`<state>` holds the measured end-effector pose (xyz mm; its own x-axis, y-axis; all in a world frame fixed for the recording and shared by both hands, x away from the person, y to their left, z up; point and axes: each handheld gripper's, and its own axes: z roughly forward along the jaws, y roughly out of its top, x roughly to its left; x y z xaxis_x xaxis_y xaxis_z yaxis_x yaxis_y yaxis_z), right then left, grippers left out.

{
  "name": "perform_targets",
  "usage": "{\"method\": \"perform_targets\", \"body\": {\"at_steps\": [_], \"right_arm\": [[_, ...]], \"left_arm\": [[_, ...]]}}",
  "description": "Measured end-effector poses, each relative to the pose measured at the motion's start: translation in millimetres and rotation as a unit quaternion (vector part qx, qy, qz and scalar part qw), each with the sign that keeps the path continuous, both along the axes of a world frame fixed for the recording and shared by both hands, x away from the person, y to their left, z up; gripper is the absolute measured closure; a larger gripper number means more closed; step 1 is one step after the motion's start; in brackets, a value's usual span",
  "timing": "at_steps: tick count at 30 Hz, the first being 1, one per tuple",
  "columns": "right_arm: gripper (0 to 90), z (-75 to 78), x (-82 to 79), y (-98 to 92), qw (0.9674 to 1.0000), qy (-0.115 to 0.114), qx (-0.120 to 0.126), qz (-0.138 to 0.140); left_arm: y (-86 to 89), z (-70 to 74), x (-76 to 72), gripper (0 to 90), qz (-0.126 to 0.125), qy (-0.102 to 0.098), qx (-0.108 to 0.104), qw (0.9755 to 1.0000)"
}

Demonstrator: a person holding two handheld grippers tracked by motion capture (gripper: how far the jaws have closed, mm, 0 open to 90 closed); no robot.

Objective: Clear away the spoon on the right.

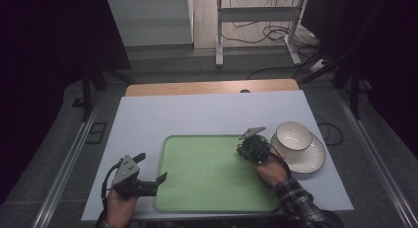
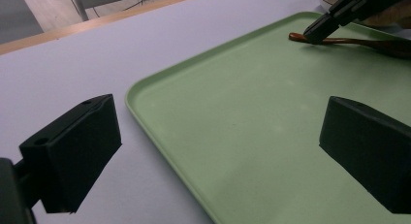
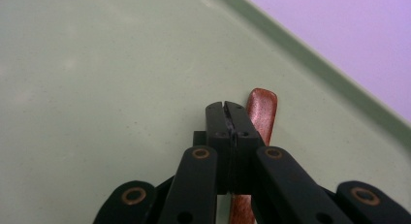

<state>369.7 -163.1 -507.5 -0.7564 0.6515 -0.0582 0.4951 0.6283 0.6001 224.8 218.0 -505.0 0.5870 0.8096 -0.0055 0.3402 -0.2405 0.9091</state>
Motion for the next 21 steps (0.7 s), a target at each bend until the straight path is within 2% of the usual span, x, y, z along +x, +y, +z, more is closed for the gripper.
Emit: {"method": "perform_targets", "body": {"at_steps": [10, 21], "right_arm": [[89.9, -2.3, 4.5, -4.1, 0.9998, 0.006, -0.008, -0.018], [89.9, 0.2, 9.2, -19.1, 0.9991, 0.004, -0.012, -0.041]], "left_arm": [[-0.5, -0.1, 0.0, 1.1, 0.001, -0.001, 0.004, 1.0000], [0.2, 0.0, -0.1, 1.1, 0.002, -0.002, 0.003, 1.0000]]}}
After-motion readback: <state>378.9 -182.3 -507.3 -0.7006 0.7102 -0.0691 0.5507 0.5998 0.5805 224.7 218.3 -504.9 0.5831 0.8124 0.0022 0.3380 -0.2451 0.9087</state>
